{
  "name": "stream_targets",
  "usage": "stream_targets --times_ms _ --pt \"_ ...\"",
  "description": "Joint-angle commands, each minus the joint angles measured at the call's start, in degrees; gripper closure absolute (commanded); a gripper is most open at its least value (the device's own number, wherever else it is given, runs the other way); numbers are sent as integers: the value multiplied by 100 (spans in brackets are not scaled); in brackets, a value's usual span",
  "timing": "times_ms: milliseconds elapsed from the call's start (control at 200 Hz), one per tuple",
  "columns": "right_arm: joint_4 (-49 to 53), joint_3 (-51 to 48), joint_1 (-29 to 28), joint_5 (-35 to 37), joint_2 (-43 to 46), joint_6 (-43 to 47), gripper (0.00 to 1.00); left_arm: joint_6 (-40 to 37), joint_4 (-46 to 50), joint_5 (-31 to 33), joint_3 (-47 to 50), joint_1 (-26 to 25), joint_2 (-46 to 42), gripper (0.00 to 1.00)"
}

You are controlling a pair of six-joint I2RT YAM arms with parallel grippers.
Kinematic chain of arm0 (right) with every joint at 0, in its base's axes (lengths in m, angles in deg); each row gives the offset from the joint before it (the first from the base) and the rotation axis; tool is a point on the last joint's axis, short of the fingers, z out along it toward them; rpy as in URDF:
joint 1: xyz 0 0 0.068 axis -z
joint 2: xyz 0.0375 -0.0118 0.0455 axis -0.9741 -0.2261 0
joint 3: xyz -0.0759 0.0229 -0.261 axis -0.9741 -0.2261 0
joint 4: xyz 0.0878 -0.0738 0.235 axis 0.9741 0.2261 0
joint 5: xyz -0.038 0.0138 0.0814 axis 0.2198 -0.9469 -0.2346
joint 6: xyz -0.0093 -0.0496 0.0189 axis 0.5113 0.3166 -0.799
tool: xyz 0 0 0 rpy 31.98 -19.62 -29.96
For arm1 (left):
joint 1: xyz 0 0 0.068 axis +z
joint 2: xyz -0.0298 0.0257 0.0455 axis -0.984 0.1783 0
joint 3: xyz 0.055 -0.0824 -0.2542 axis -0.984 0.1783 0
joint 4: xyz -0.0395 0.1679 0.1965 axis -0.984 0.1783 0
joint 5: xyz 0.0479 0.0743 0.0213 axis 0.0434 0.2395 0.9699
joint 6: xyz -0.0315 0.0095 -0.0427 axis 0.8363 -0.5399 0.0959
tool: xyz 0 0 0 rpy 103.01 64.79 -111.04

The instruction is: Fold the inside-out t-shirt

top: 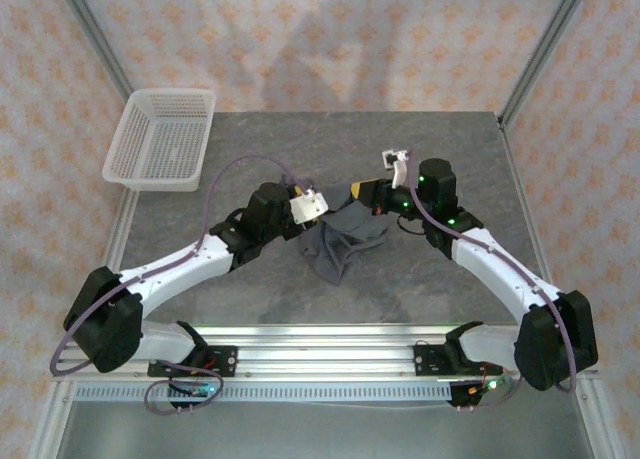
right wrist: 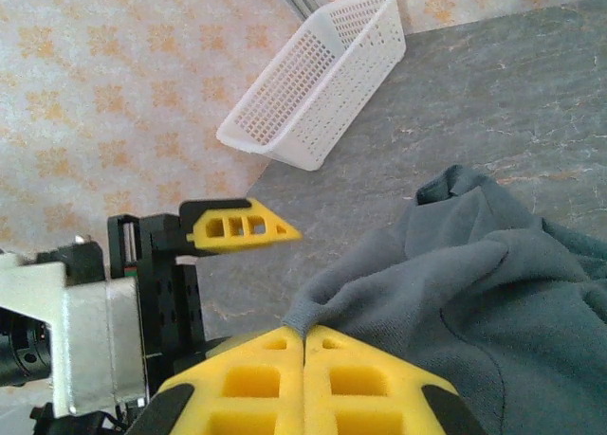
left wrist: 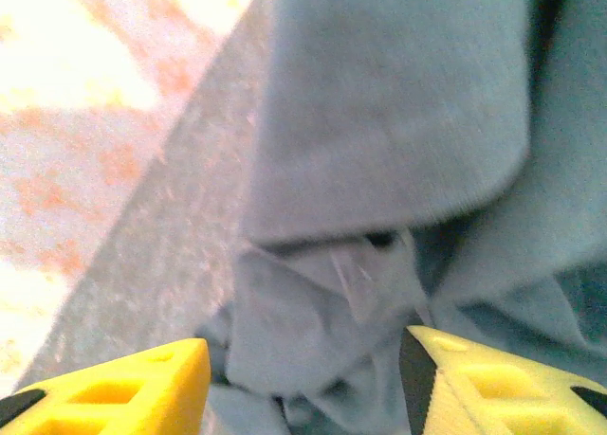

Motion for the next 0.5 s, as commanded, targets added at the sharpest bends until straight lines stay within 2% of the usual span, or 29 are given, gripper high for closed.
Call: stream_targets --times_ms 0,105,290,495 --pt "1 245 19 -141 42 53 100 -134 -952 -7 -95 15 217 42" --pt "109 281 23 -6 38 94 100 -169 -546 -267 -413 15 499 41" --pt "107 282 17 4 20 16 100 -154 -946 -291 -333 10 554 40" --pt "25 256 24 -7 -25 -40 100 271 -1308 -504 -402 11 517 42"
